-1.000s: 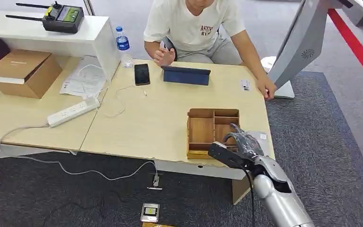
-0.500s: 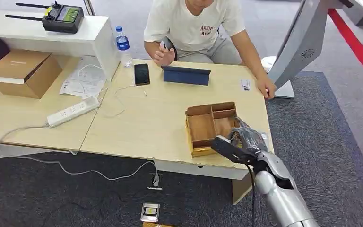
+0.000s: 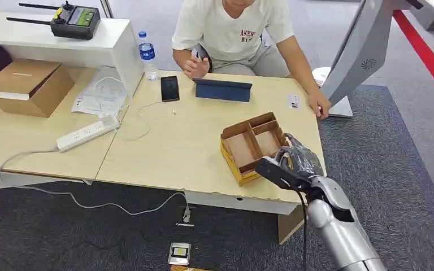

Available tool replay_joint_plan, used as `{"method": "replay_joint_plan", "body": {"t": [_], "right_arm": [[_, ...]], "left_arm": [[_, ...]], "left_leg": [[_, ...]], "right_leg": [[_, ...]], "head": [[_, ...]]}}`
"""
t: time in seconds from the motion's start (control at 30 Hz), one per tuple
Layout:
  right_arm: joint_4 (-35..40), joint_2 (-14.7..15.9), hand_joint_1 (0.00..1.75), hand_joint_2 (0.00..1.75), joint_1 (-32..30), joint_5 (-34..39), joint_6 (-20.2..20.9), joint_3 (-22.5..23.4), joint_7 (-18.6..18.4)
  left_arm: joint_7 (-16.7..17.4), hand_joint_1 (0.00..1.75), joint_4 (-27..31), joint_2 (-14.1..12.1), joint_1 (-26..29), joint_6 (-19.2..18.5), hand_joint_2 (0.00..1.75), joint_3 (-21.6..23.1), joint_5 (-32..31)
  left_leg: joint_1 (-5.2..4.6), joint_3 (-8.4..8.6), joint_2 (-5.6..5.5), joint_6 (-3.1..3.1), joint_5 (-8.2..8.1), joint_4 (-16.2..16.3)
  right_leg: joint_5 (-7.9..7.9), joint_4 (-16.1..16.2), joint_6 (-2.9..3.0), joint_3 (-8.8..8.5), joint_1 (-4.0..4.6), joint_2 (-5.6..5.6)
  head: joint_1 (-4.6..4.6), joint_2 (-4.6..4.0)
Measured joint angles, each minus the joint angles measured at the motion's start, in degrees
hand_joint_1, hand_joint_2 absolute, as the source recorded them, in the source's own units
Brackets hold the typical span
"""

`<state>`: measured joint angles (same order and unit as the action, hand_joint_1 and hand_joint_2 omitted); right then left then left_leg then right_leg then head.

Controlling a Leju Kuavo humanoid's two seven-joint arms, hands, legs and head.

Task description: Pass the card to the sensor for recognition and then transmit it.

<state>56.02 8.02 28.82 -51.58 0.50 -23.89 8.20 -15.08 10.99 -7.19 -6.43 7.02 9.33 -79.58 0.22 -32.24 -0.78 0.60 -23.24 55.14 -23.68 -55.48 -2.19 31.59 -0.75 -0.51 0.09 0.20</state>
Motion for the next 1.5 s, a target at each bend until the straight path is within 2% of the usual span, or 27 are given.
{"method": "replay_joint_plan", "body": {"t": [0.27, 0.5, 0.63, 0.8, 0.9, 1.03, 1.13, 1.27, 1.4, 1.43, 1.47, 1.5], "right_arm": [[2.82, 1.42, 1.75, 1.75, 5.11, -1.97, -0.39, 2.91, -0.35], [2.34, 2.16, 1.75, 1.75, 15.93, -3.04, -1.97, 4.64, 2.67], [-2.63, 1.99, 1.75, 1.75, 24.55, -3.41, -2.82, 4.77, 5.01], [-12.21, -0.23, 1.75, 1.75, 33.39, -6.36, -3.28, 4.53, 6.29], [-15.82, -1.56, 1.75, 1.75, 35.29, -7.30, -2.20, 4.11, 5.69], [-15.85, -1.58, 1.75, 1.75, 35.38, -7.30, -2.18, 4.11, 5.68], [-23.39, -4.92, 1.75, 1.75, 38.63, -7.96, 1.14, 3.21, 2.66], [-27.58, -6.67, 1.75, 1.75, 39.96, -7.72, 2.45, 3.06, -0.05], [-30.22, -7.69, 1.75, 1.75, 40.51, -7.67, 2.82, 3.04, -0.87], [-30.67, -7.74, 1.52, 1.75, 40.51, -7.70, 2.82, 3.02, -0.92], [-30.73, -7.76, 0.00, 1.75, 40.51, -7.70, 2.82, 3.02, -0.94], [-31.49, -8.06, 0.00, 1.75, 40.53, -7.72, 2.82, 3.02, -1.03]], "left_arm": [[-0.66, 0.00, 0.00, 0.00, 0.01, 0.00, 0.00, 0.13, -0.85], [-1.60, 0.00, 0.00, 0.00, 0.02, -0.17, 0.00, 1.12, -1.42], [-2.05, 0.00, 0.00, 0.04, -0.04, -0.17, 0.00, 1.62, -1.90], [-2.49, 0.00, 0.02, 0.04, -0.73, -1.02, 0.00, 2.73, -2.12], [-2.51, 0.00, 0.02, 0.04, -0.88, -1.29, 0.00, 2.89, -2.10], [-2.51, 0.00, 0.02, 0.04, -0.89, -1.29, 0.00, 2.89, -2.10], [-2.51, 0.00, 0.02, 0.04, -0.99, -1.16, 0.00, 3.37, -1.70], [-2.49, 0.00, 0.02, 0.04, -0.99, -0.94, 0.00, 3.83, -1.51], [-2.49, 0.00, 0.02, -0.02, -0.99, -0.94, 0.00, 4.00, -1.42], [-2.49, 0.00, 0.02, -0.04, -0.99, -0.94, 0.00, 4.09, -1.38], [-2.49, 0.00, 0.02, -0.06, -0.95, -0.94, 0.00, 4.15, -1.36], [-2.49, 0.00, 0.02, -0.09, -0.90, -0.94, 0.00, 4.17, -1.33]], "left_leg": [[-0.01, 0.00, 0.02, 0.02, 0.02, 0.01], [-0.04, -0.12, 0.03, 0.01, 0.06, 0.01], [-0.04, -0.18, -0.06, 0.01, 0.07, 0.01], [-0.04, -0.30, -0.06, -0.03, 0.13, 0.01], [-0.04, -0.29, -0.06, -0.03, 0.12, 0.01], [-0.04, -0.29, -0.05, -0.03, 0.12, 0.01], [-0.01, -0.29, -0.06, -0.03, 0.12, 0.01], [0.00, -0.28, -0.06, -0.03, 0.12, 0.01], [0.00, -0.28, -0.05, -0.03, 0.13, 0.01], [0.00, -0.29, -0.05, -0.03, 0.13, 0.01], [0.00, -0.29, -0.06, -0.03, 0.13, 0.01], [0.00, -0.30, -0.06, -0.02, 0.13, 0.01]], "right_leg": [[0.02, 0.00, -0.02, -0.01, -0.03, 0.00], [0.09, -0.03, -0.01, 0.13, -0.05, -0.01], [0.09, -0.03, -0.01, 0.11, 0.01, 0.02], [0.11, -0.05, 0.00, 0.22, 0.01, 0.03], [0.11, -0.05, 0.00, 0.24, 0.03, 0.03], [0.11, -0.05, 0.00, 0.24, 0.03, 0.02], [0.11, -0.05, 0.01, 0.26, 0.03, 0.02], [0.11, -0.05, 0.01, 0.26, 0.03, 0.02], [0.11, -0.05, 0.00, 0.26, 0.02, 0.02], [0.11, -0.05, 0.00, 0.25, 0.02, 0.03], [0.11, -0.05, 0.00, 0.26, 0.01, 0.03], [0.11, -0.05, 0.00, 0.26, 0.00, 0.03]], "head": [[0.02, 0.00], [-0.02, 0.00], [0.07, 0.00], [0.00, 0.00], [0.00, 0.00], [0.02, -0.02], [0.00, 0.00], [0.02, 0.00], [0.00, 0.00], [0.02, 0.00], [0.02, 0.00], [0.02, 0.00]]}}
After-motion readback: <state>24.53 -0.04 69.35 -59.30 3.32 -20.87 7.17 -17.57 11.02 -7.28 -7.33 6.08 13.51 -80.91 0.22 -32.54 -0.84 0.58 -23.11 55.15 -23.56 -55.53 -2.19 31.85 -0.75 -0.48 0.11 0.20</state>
